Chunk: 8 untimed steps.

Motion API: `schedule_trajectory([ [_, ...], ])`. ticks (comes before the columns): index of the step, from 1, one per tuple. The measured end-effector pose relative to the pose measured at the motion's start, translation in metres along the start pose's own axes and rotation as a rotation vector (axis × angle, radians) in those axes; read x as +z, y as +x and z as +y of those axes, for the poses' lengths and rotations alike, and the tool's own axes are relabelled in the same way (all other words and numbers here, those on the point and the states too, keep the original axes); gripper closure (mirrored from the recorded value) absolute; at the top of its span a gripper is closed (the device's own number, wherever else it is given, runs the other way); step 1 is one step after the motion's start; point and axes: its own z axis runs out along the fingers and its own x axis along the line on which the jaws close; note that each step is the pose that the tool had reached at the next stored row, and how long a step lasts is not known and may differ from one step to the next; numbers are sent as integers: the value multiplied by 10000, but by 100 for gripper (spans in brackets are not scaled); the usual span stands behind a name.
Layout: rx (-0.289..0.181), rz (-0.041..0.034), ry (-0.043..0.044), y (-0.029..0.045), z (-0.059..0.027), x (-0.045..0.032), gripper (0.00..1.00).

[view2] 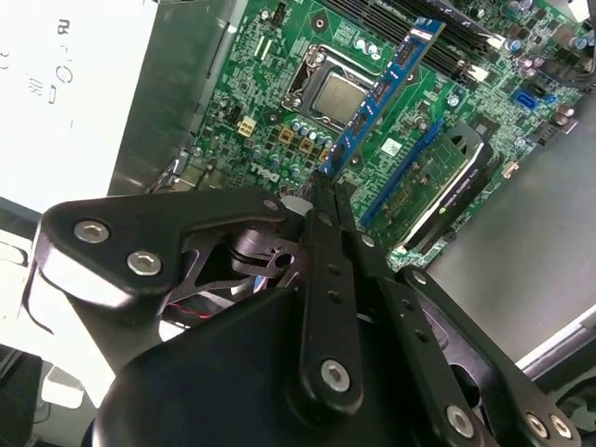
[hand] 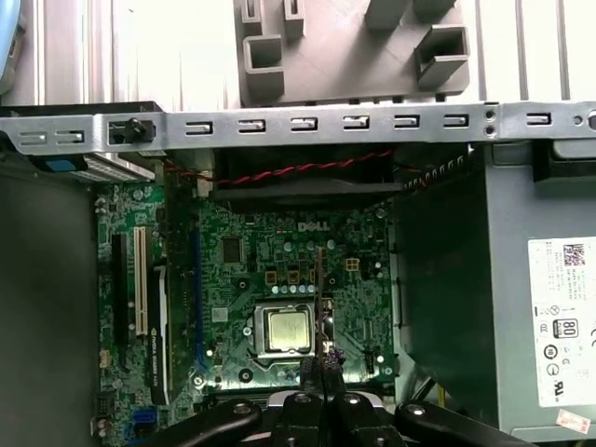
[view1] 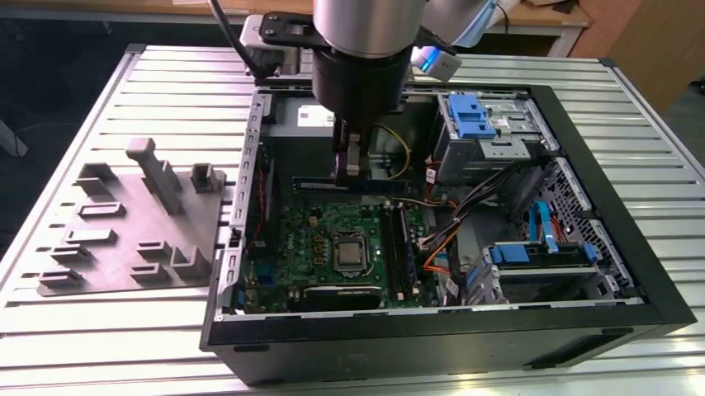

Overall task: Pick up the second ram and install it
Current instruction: 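Pick up the second ram and move it above second insertion slot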

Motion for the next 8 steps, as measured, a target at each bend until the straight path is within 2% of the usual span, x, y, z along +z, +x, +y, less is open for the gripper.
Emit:
schedule_trajectory([
  [5, -398, 20, -14, 1, -7, 49, 88],
  [8, -439, 24, -17, 2, -7, 50, 88],
])
